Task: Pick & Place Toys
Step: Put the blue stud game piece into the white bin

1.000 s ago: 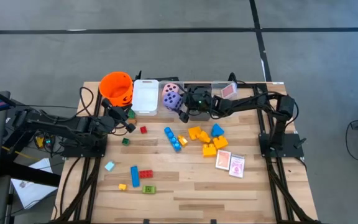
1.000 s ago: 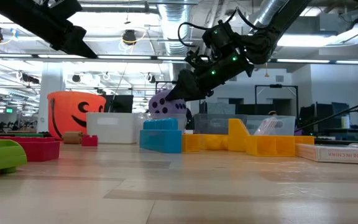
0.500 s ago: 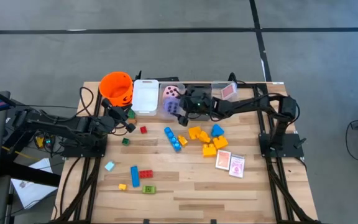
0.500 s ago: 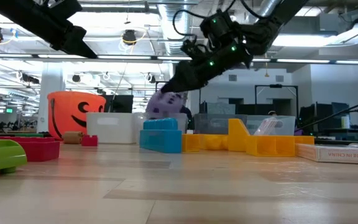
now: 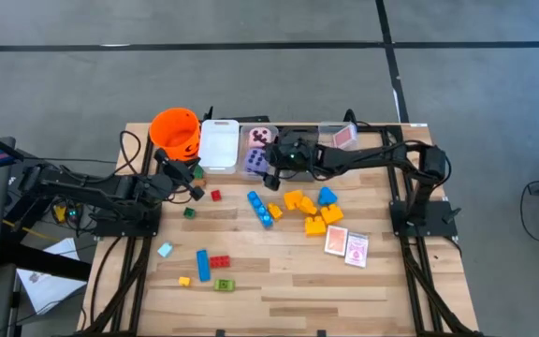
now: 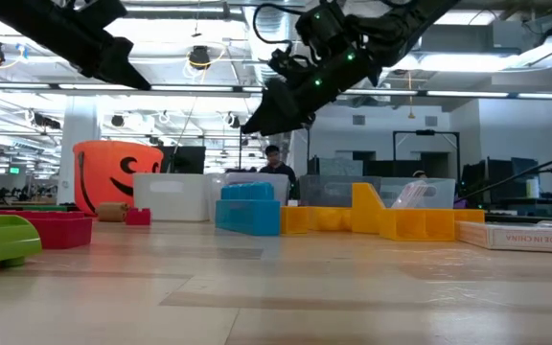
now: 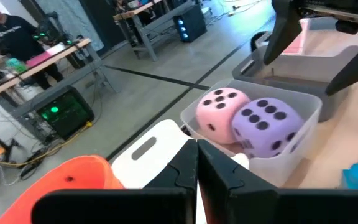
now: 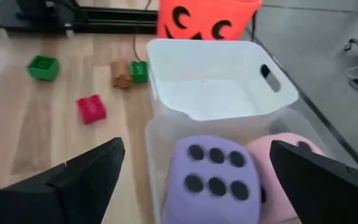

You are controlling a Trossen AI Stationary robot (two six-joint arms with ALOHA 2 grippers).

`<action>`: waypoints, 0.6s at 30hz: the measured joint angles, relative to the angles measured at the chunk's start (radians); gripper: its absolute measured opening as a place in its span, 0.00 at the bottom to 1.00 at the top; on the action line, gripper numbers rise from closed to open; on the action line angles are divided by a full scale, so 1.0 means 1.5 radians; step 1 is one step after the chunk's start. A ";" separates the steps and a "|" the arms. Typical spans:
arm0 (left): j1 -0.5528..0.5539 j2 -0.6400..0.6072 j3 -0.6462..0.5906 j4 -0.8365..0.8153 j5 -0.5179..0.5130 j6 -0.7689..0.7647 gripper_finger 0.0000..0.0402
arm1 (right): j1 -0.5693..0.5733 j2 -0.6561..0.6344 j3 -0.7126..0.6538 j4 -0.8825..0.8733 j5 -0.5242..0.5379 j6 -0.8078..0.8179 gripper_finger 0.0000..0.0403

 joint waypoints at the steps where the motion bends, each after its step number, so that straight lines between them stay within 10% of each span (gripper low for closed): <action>1: 0.000 0.000 0.000 0.000 0.009 0.000 0.00 | 0.007 0.000 0.001 -0.005 0.000 0.007 0.99; 12: -0.002 0.011 0.000 0.085 0.352 -0.048 0.00 | 0.137 -0.001 0.001 -0.168 0.128 0.113 0.99; 18: -0.001 0.038 0.001 0.142 0.390 -0.067 0.00 | 0.241 -0.010 0.000 -0.253 0.208 0.302 0.99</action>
